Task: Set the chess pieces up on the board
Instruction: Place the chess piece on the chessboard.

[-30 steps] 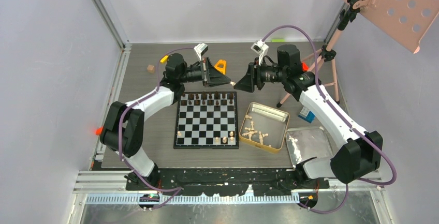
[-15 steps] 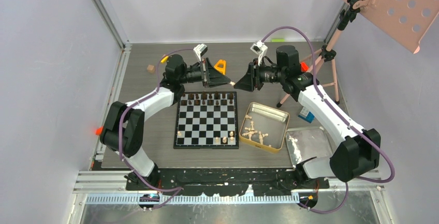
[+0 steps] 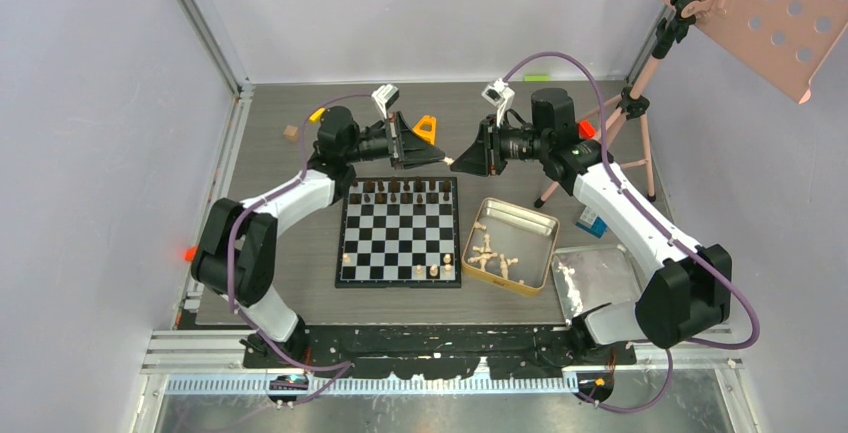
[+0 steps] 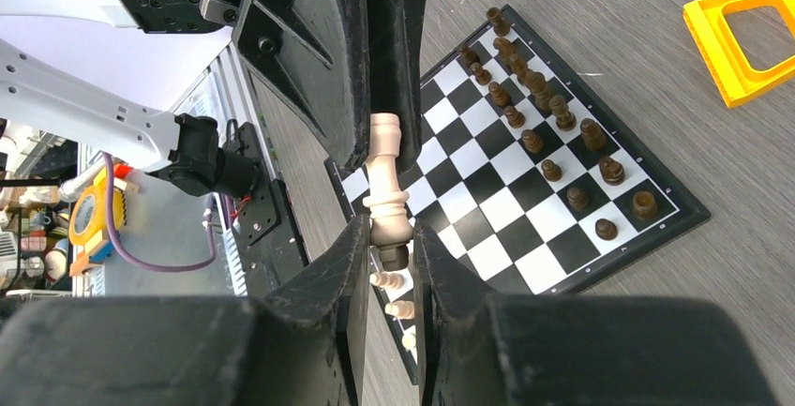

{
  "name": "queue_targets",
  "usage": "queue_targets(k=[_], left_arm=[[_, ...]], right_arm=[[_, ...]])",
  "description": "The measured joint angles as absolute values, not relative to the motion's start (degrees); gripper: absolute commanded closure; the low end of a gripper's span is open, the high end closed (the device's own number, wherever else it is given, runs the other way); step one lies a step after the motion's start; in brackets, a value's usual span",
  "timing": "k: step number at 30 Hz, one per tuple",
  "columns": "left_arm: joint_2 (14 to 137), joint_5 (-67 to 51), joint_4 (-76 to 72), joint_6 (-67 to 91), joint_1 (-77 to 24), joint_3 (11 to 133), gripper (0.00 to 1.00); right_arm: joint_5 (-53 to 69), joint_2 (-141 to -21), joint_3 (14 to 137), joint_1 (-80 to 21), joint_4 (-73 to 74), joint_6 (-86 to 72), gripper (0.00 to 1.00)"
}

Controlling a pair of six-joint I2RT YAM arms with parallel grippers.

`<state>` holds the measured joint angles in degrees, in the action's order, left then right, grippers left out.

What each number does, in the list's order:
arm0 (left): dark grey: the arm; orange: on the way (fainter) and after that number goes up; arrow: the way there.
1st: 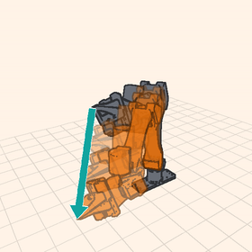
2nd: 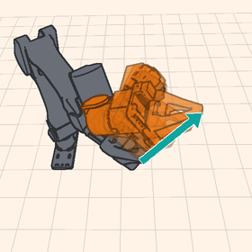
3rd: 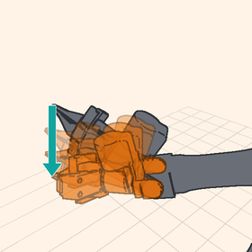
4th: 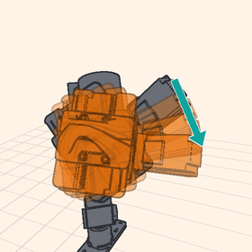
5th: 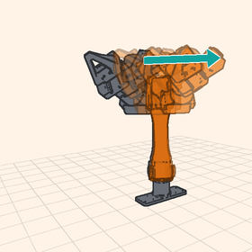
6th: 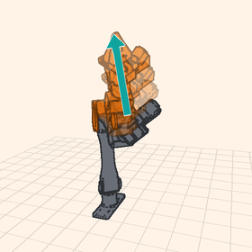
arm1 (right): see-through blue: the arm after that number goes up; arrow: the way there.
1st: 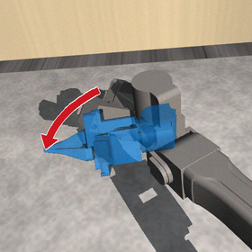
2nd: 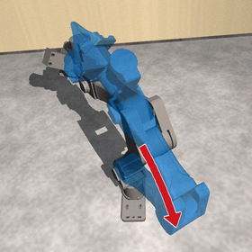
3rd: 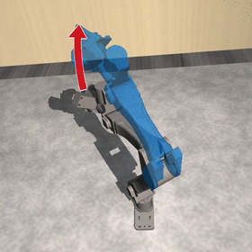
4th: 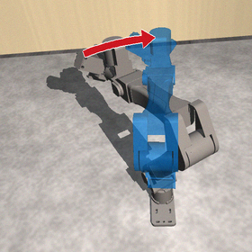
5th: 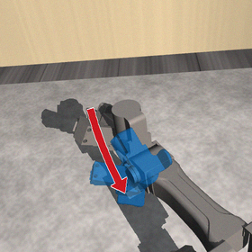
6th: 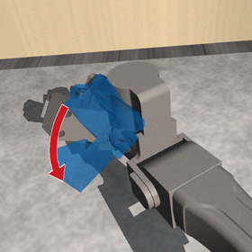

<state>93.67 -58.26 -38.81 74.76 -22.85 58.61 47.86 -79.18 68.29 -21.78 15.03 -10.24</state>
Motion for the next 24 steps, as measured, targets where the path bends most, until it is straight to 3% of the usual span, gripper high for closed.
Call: queue_targets(k=[2,4,9,16,24], left_arm=[[93.5,-58.2,-38.8,74.5,-22.9,58.3,0.72],[93.2,-58.1,-38.5,73.5,-22.7,58.0,0.57],[90.1,-57.8,-31.0,64.3,-22.2,57.8,0.32],[81.3,-54.8,-6.7,41.3,-19.9,61.8,0.17],[73.5,-42.5,21.1,16.2,-8.6,67.8,0.07]], right_arm=[[47.8,-79.2,68.3,-21.8,15.2,-10.2,0.98],[47.8,-79.2,68.3,-21.8,15.7,-9.9,0.99],[46.3,-79.2,71.7,-22.0,22.5,-6.3,0.99],[41.6,-79.2,81.2,-24.9,35.4,3.2,0.99],[31.7,-84.6,89.1,-35.5,52.1,14.2,0.99]])
